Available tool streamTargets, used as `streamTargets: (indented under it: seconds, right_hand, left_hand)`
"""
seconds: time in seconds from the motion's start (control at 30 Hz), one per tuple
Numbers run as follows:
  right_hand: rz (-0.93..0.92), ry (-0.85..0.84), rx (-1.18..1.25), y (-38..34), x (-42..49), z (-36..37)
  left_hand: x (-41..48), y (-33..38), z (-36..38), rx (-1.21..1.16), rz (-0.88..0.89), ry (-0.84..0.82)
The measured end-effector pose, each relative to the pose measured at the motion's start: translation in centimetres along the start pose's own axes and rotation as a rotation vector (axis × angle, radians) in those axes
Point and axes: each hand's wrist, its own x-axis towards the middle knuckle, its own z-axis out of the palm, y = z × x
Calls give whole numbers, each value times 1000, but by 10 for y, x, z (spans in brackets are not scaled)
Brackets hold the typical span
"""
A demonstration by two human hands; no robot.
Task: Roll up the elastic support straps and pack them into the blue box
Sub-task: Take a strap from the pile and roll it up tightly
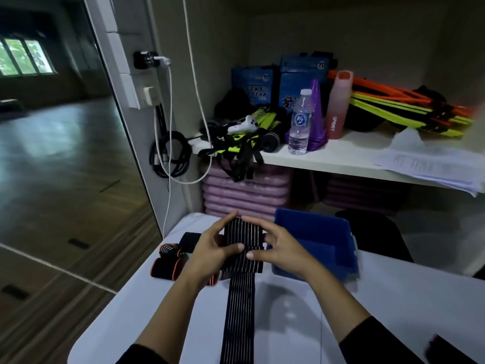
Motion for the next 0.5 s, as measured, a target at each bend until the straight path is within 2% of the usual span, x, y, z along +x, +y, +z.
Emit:
streamTargets:
  seconds: [0.33, 0.5]
  right_hand:
    - [163, 271, 29, 2, 80, -7]
    - [142, 321, 40, -17, 120, -19]
  left_hand:
    - [77, 2, -25, 56, -116, 98]
    - [123, 18, -33, 71, -56, 71]
